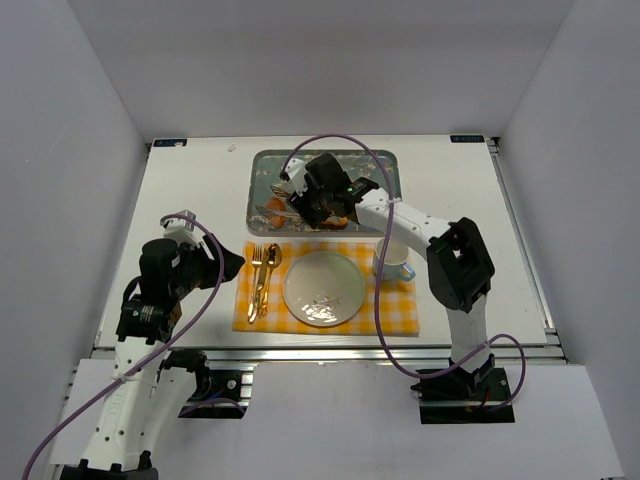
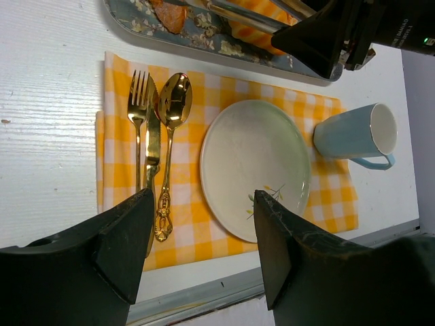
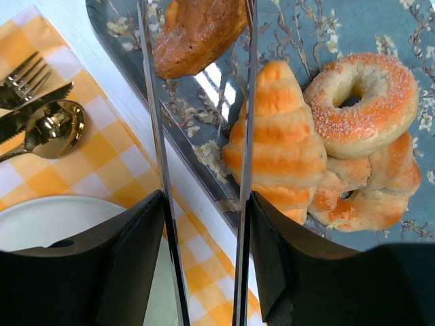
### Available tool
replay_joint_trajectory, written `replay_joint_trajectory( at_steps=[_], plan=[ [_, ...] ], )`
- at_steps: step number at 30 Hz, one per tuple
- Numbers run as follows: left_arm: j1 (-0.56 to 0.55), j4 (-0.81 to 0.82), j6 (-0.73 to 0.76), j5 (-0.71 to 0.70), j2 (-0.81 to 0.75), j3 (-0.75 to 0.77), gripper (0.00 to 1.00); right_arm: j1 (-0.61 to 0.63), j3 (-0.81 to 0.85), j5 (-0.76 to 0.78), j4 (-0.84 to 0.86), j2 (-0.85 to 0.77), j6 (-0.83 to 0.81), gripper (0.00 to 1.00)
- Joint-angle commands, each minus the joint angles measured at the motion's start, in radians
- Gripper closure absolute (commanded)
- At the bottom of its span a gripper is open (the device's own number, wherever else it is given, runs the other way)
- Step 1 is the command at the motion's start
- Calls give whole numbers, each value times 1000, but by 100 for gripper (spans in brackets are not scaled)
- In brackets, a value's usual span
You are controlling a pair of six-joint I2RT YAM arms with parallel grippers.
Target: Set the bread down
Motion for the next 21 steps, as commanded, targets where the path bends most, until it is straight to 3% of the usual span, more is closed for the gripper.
replay_joint_trajectory(
  at_steps=[1, 11, 14, 21],
  plan=[
    [4, -6, 9, -11, -9, 2, 30, 9, 25, 39, 25, 8, 1, 43],
    [4, -4, 10, -11, -5, 7, 30, 15, 22, 54, 3, 34, -3, 44],
    [4, -3, 10, -10, -2, 7, 30, 17, 23, 27, -11, 38, 1, 50],
    [6, 0, 15, -10, 8, 15, 30, 15, 22, -29, -22, 25, -2, 75]
  ],
)
